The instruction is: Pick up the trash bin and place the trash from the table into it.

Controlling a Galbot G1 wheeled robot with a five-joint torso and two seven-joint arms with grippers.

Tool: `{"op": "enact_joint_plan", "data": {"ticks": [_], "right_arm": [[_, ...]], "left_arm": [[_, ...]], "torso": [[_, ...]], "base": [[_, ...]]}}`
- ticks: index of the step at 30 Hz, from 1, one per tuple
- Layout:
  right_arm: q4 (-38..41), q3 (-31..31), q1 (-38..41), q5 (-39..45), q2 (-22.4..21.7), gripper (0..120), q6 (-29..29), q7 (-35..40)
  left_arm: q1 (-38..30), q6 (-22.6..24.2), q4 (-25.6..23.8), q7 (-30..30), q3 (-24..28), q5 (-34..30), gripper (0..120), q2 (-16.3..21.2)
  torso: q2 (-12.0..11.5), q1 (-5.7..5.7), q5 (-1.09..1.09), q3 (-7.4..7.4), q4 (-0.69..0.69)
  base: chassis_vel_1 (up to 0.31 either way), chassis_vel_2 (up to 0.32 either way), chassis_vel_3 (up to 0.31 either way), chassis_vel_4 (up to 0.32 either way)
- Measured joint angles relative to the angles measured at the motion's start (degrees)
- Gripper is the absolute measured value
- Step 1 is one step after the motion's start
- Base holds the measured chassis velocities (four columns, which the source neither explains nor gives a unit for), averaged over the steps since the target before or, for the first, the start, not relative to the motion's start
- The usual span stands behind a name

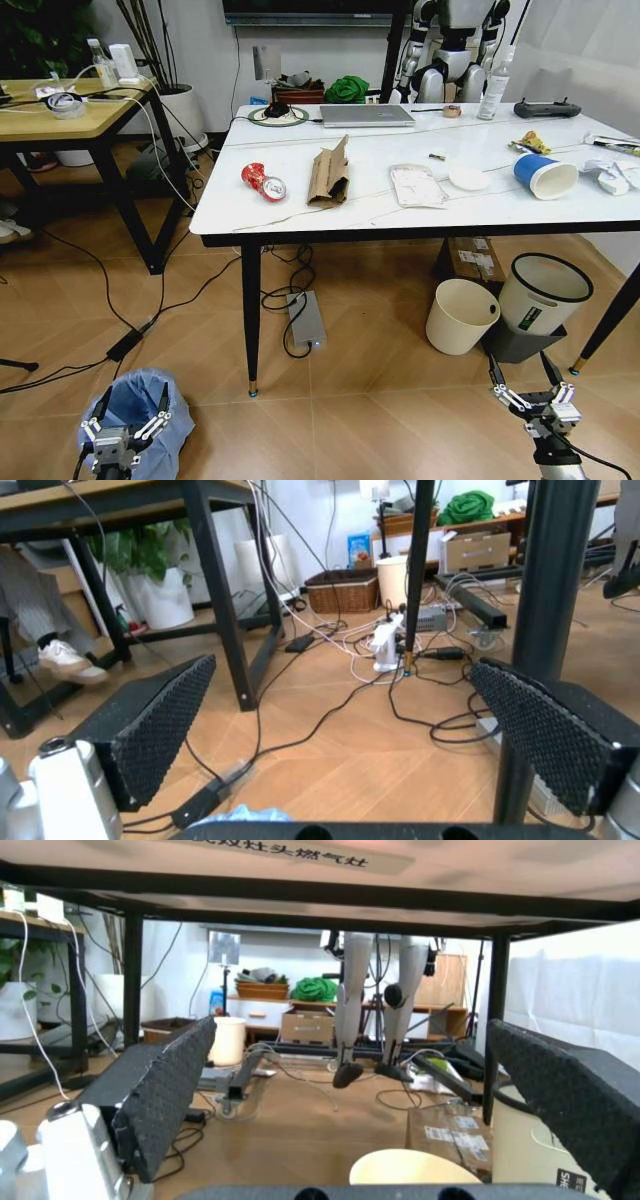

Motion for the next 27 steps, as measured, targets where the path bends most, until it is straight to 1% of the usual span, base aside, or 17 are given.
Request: {"op": "enact_joint_plan", "data": {"ticks": [16, 27], "right_arm": [[0.6, -0.7, 0.4, -0.6, -0.8, 100, -0.9, 2.7], [1.1, -0.9, -0.3, -0.5, -1.1, 100, -1.4, 1.6]], "left_arm": [[0.0, 0.1, 0.0, 0.0, 0.3, 0.9, 100, -1.1], [0.2, 0.1, -0.5, 0.0, 0.3, 1.0, 100, -1.8]], "torso": [[-4.1, -1.45, 0.00, -2.63, 0.00], [-6.5, -2.28, 0.00, -4.20, 0.00]], "base": [[0.000, 0.000, 0.000, 0.000], [0.000, 0.000, 0.000, 0.000]]}}
